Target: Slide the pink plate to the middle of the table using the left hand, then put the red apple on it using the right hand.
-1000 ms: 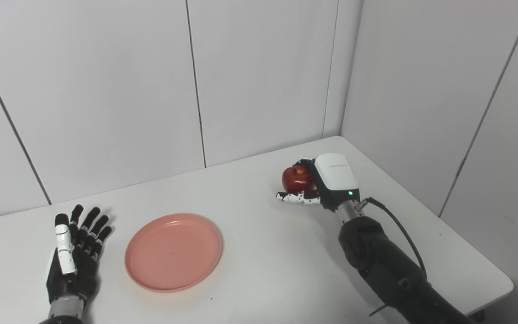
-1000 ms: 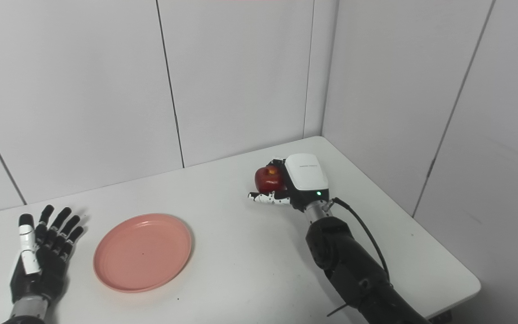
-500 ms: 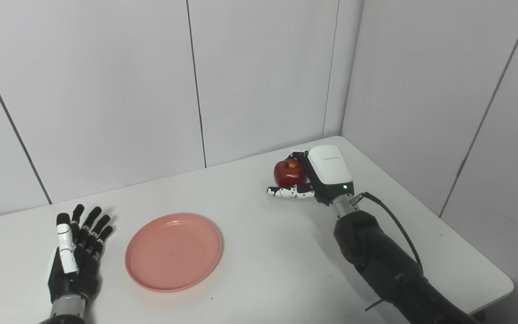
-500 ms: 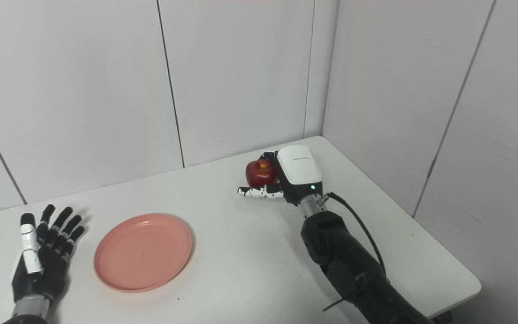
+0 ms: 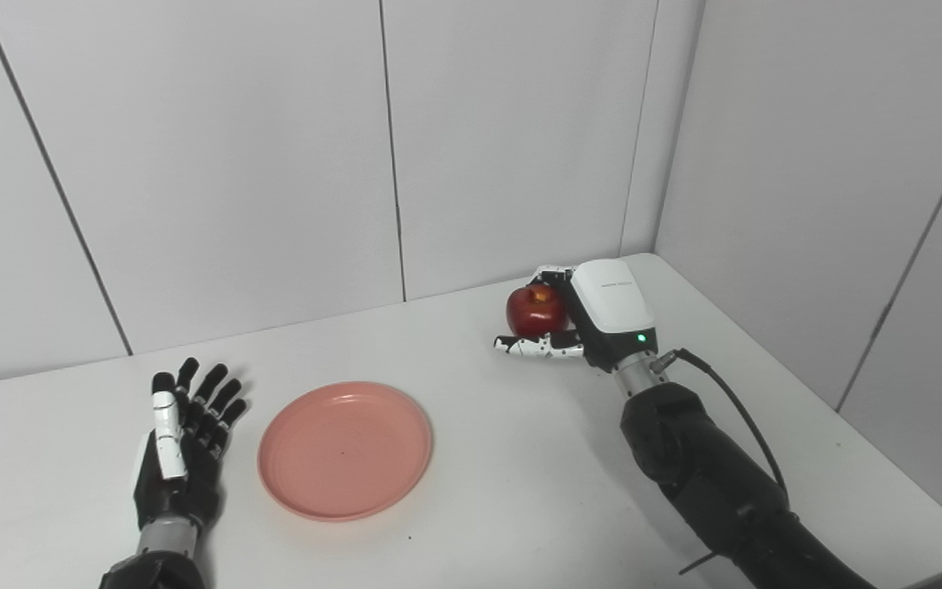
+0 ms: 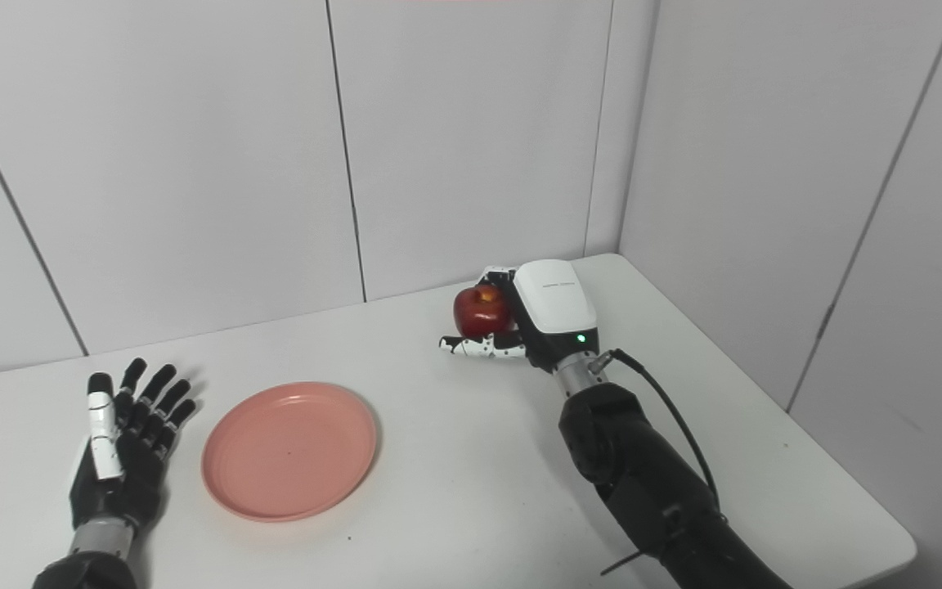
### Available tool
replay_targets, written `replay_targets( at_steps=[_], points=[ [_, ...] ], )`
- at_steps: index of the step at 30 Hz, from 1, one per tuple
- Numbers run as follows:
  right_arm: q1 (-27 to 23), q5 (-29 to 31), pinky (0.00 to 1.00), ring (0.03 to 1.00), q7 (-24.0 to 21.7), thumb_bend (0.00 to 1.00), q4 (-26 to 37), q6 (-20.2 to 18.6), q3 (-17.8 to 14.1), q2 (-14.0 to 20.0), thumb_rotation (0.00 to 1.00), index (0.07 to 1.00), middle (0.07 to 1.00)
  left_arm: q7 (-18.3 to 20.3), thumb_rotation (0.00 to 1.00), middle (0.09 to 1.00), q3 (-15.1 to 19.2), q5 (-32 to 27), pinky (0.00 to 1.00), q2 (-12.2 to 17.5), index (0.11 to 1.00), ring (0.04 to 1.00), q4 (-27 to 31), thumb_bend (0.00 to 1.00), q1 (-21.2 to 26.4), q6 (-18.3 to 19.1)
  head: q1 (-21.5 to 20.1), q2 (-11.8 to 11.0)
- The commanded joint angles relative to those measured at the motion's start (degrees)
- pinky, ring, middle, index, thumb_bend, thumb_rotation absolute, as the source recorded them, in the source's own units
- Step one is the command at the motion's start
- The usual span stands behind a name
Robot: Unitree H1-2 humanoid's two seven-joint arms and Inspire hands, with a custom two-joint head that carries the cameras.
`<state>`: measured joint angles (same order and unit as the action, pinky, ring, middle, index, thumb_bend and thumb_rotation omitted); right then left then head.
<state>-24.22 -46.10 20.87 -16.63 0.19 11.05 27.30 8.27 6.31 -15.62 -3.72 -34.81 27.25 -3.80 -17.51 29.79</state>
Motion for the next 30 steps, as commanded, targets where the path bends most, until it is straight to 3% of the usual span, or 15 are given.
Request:
replay_targets(
  at_steps=[1,6,10,23,30],
  points=[
    [-3.7,0.1,0.13,0.186,0.4,0.56,2.1,2.2,-0.2,0.1,0.68,0.412,0.275,-2.3,0.96,0.896,-0.6,1.0,0.88,-1.5,0.942,0.874,-2.3,0.67,-2.8,6.0,1.2,0.0],
    [-4.1,0.3,0.13,0.184,0.6,0.56,2.3,3.8,0.6,0.0,0.63,0.432,0.276,-3.6,0.96,0.886,-1.0,1.9,0.86,-2.7,0.93,0.865,-2.1,0.67,-3.0,5.5,5.2,0.4],
    [-4.5,0.5,0.13,0.186,-0.2,0.57,2.5,4.6,1.0,-0.1,0.66,0.431,0.279,-4.4,0.94,0.874,-1.0,2.2,0.84,-3.6,0.917,0.851,-2.3,0.68,-3.0,5.2,7.4,0.6],
    [-4.8,-0.5,0.13,0.192,-1.7,0.56,3.9,7.7,2.2,0.5,0.68,0.418,0.284,-5.8,0.93,0.864,-1.4,3.9,0.83,-5.6,0.906,0.842,-3.8,0.71,-2.6,3.4,12.9,0.5],
    [-4.4,1.3,0.13,0.189,-4.1,0.57,5.6,9.1,1.8,-0.1,0.64,0.429,0.284,-5.9,0.93,0.869,-1.6,4.1,0.85,-6.1,0.915,0.851,-4.8,0.72,-2.2,2.9,14.9,0.5]
  ],
)
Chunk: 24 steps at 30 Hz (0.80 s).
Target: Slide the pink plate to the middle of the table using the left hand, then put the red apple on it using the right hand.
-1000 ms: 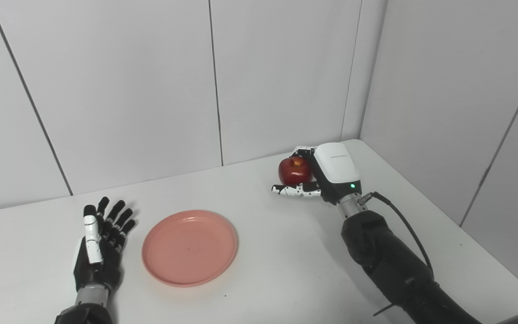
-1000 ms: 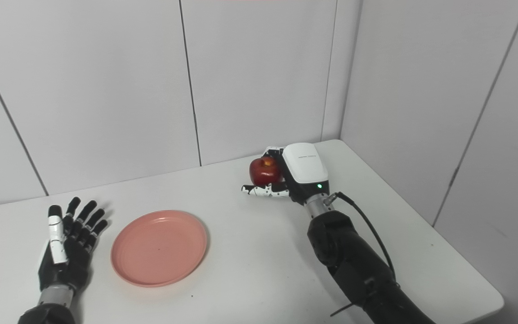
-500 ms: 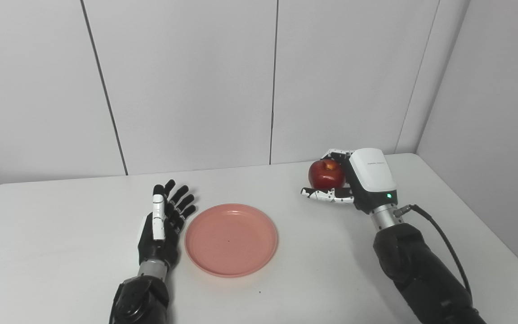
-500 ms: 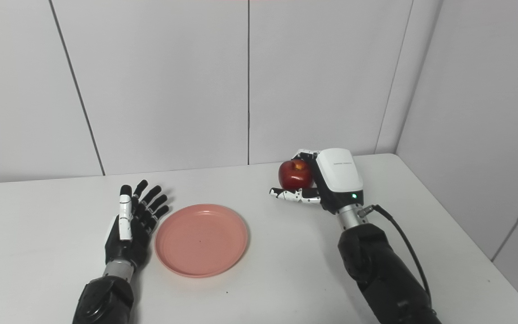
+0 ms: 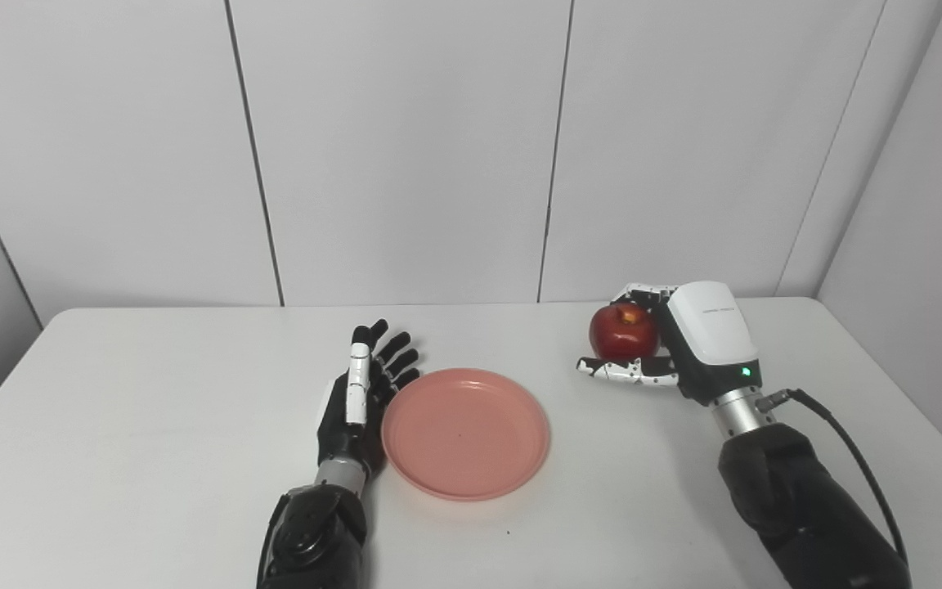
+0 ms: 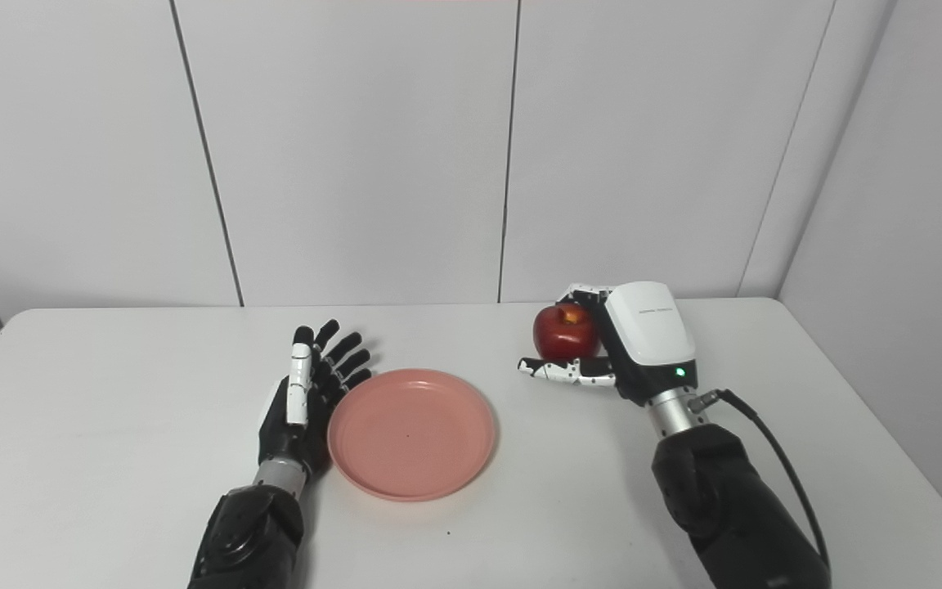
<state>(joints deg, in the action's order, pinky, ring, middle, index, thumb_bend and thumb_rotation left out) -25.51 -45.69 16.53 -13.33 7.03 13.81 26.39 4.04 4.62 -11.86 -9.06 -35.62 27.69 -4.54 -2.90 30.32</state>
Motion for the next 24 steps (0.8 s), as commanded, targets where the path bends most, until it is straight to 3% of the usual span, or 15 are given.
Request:
replay_targets(
  at_steps=[1,19,24],
  points=[
    [-3.0,1.0,0.13,0.193,-0.2,0.57,2.8,2.2,-1.0,0.6,0.63,0.436,0.29,-1.9,0.93,0.864,0.1,0.5,0.83,-0.8,0.911,0.842,-4.1,0.72,-2.6,3.6,0.4,0.0],
    [-4.0,0.1,0.14,0.201,-3.2,0.59,5.1,2.9,0.7,-2.8,0.69,0.432,0.298,-2.0,0.91,0.866,0.1,0.4,0.84,-2.0,0.908,0.844,-5.8,0.71,-2.3,2.0,3.7,-0.8],
    [-3.9,-0.2,0.13,0.19,-3.3,0.58,5.4,3.9,1.4,-3.5,0.65,0.427,0.286,-1.7,0.91,0.877,0.0,0.3,0.85,-2.1,0.907,0.855,-6.4,0.72,-2.1,1.8,3.6,-0.7]
  ],
)
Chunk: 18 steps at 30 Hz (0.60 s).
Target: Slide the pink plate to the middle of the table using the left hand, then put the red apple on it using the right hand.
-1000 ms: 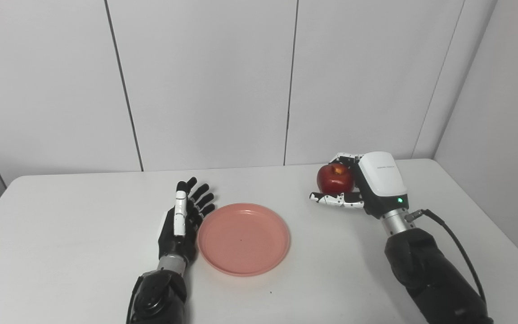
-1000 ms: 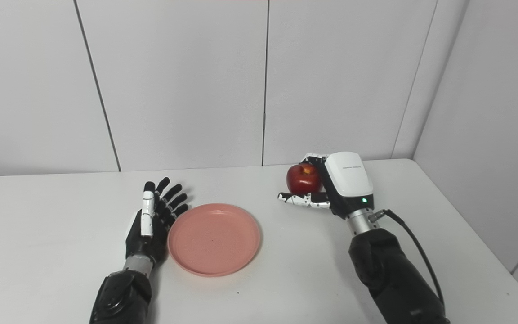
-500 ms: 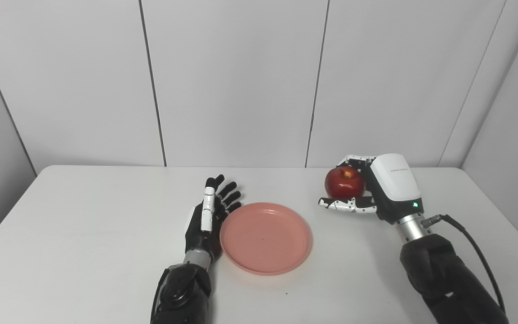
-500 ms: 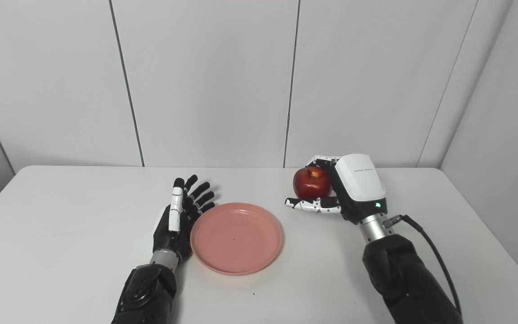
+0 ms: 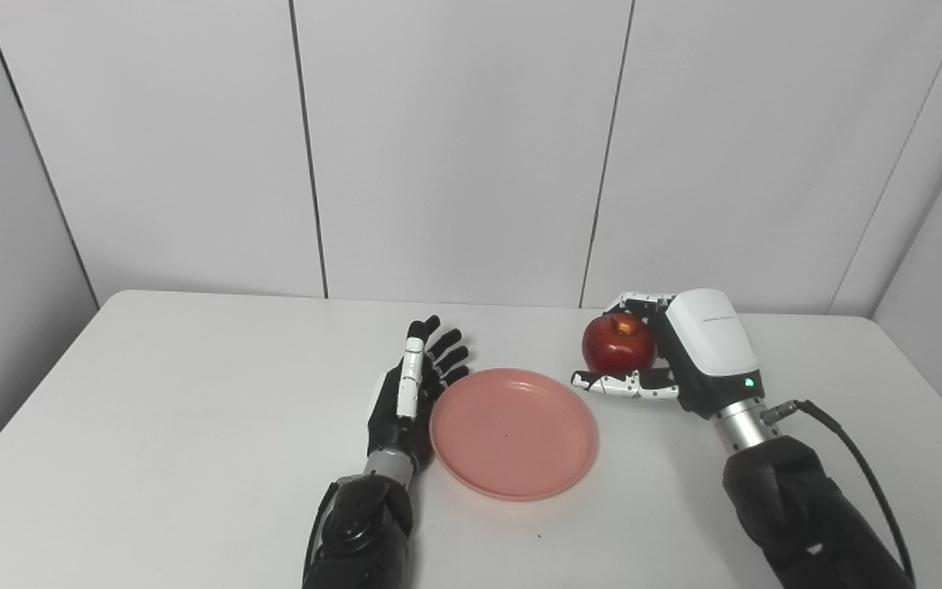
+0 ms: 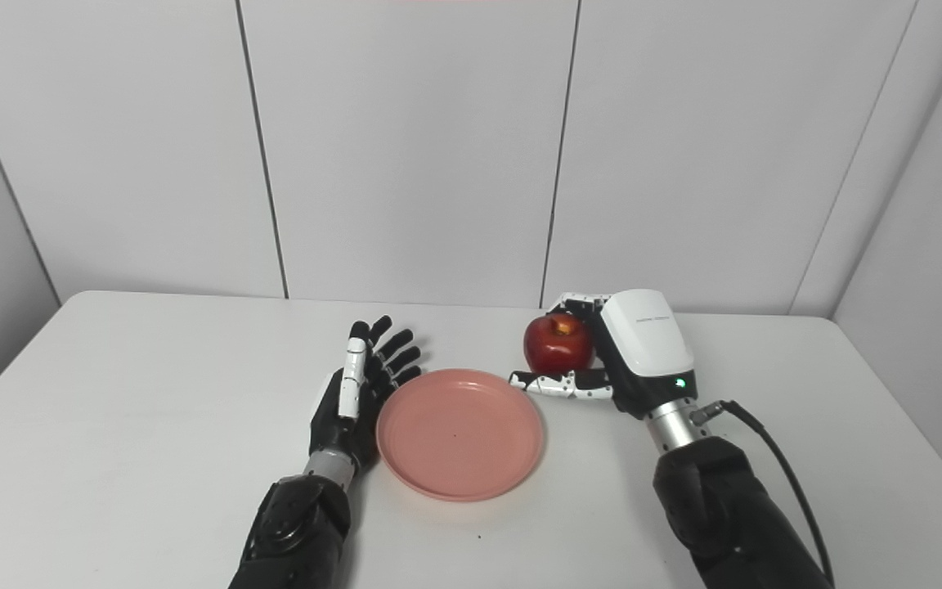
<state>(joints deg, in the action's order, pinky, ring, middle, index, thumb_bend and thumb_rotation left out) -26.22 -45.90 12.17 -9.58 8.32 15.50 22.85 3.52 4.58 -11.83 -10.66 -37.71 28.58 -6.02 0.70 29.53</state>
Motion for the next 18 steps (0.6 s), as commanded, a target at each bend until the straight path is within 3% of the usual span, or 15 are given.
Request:
replay_targets(
  at_steps=[1,8,15,18],
  points=[
    [-3.2,0.0,0.13,0.189,1.1,0.58,1.7,2.8,-0.3,0.0,0.65,0.426,0.285,-1.2,0.91,0.876,0.1,0.3,0.85,-0.5,0.907,0.854,-4.4,0.72,-3.0,3.2,0.0,0.1],
    [-3.4,-1.0,0.13,0.19,0.1,0.57,2.5,3.1,0.4,-1.2,0.61,0.421,0.283,-1.1,0.91,0.87,0.0,0.4,0.85,-0.4,0.906,0.851,-4.9,0.72,-2.9,2.8,-0.5,-0.1],
    [-4.1,-1.1,0.13,0.197,-2.1,0.57,2.2,2.5,1.1,-2.7,0.67,0.431,0.294,-1.2,0.92,0.87,-0.3,0.7,0.84,-0.2,0.906,0.85,-5.0,0.72,-2.8,2.6,-0.6,-0.2],
    [-4.4,-0.8,0.14,0.2,-1.8,0.58,1.0,3.6,1.2,-3.4,0.64,0.437,0.297,-1.1,0.92,0.871,-0.3,0.6,0.85,-0.2,0.906,0.849,-5.1,0.71,-2.8,2.5,-0.6,-0.2]
  ],
)
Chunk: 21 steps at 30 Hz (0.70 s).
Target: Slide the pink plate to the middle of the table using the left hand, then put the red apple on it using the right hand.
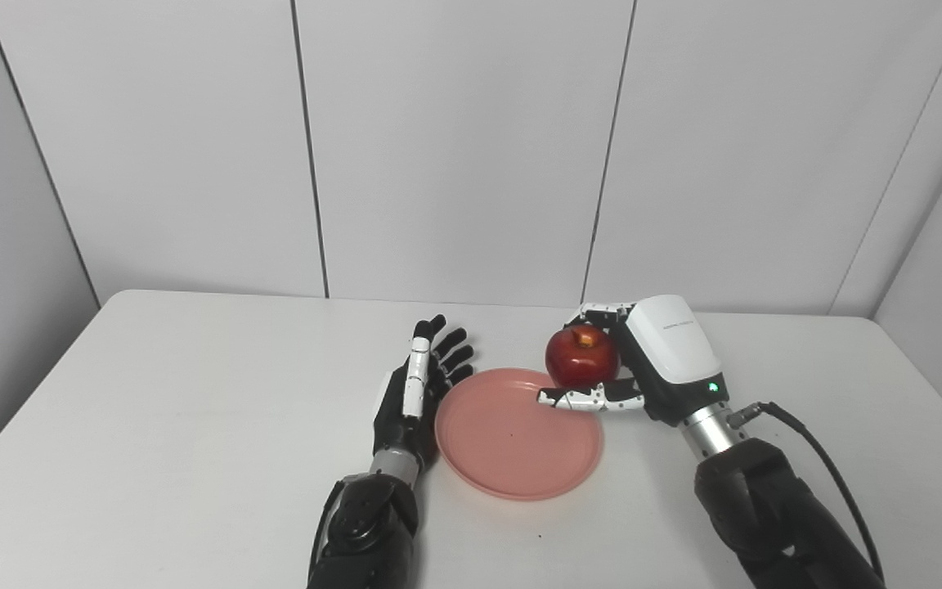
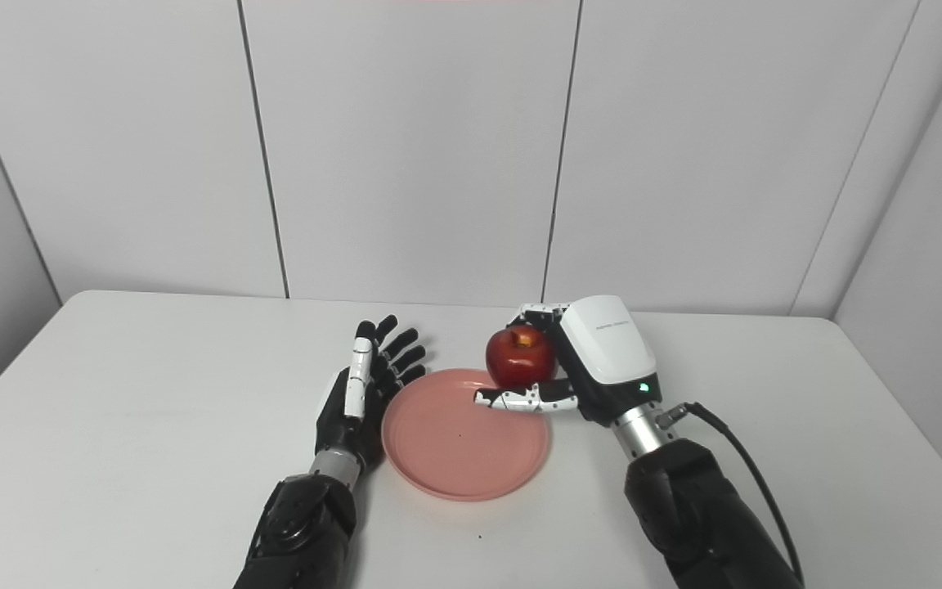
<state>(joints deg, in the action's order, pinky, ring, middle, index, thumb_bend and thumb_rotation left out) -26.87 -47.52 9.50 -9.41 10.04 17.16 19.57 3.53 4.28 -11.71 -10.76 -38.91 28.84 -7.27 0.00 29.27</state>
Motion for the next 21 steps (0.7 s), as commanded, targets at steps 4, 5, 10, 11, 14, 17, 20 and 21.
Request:
replay_targets(
  at_steps=[4,5,10,11,14,17,20,21],
  points=[
    [-4.0,-0.2,0.14,0.201,1.2,0.58,-0.3,1.7,-0.1,-0.7,0.65,0.439,0.297,-1.2,0.92,0.874,-0.1,0.6,0.85,-0.1,0.908,0.852,-3.6,0.71,-3.2,3.9,0.0,0.1],
    [-4.0,-0.6,0.14,0.202,1.2,0.58,-0.5,1.4,0.0,-0.8,0.65,0.441,0.298,-1.3,0.92,0.873,-0.1,0.6,0.85,-0.1,0.905,0.851,-3.7,0.71,-3.2,3.9,0.0,0.1],
    [-4.1,-2.0,0.14,0.205,1.3,0.58,-1.5,0.9,0.7,-1.2,0.66,0.444,0.302,-1.2,0.93,0.872,-0.2,1.0,0.86,0.0,0.907,0.854,-3.6,0.71,-3.3,3.9,0.1,0.0],
    [-4.1,-2.2,0.14,0.205,1.4,0.58,-1.8,0.9,0.8,-1.2,0.67,0.444,0.302,-1.2,0.93,0.872,-0.2,1.0,0.86,0.0,0.906,0.855,-3.6,0.71,-3.3,3.9,0.1,0.0],
    [-4.3,-2.7,0.13,0.194,2.5,0.59,-3.5,1.7,1.3,-1.5,0.68,0.443,0.289,-1.0,0.93,0.873,0.1,0.8,0.87,-0.1,0.909,0.853,-3.8,0.71,-3.3,3.8,0.2,-0.1],
    [-4.4,-3.3,0.14,0.193,3.0,0.59,-4.5,2.1,1.8,-1.3,0.69,0.453,0.286,-1.0,0.92,0.869,0.3,0.7,0.87,-0.2,0.908,0.849,-3.9,0.71,-3.2,3.9,0.2,-0.1],
    [-4.4,-3.6,0.14,0.198,3.0,0.59,-5.1,1.9,2.0,-1.2,0.7,0.46,0.291,-1.0,0.92,0.867,0.3,0.7,0.86,-0.2,0.904,0.846,-3.9,0.72,-3.2,3.7,0.3,-0.1],
    [-4.4,-3.4,0.14,0.201,2.9,0.6,-5.2,1.8,2.0,-1.3,0.7,0.466,0.295,-1.1,0.92,0.868,0.4,0.7,0.86,-0.3,0.903,0.848,-3.9,0.71,-3.2,3.7,0.3,-0.1]
  ],
)
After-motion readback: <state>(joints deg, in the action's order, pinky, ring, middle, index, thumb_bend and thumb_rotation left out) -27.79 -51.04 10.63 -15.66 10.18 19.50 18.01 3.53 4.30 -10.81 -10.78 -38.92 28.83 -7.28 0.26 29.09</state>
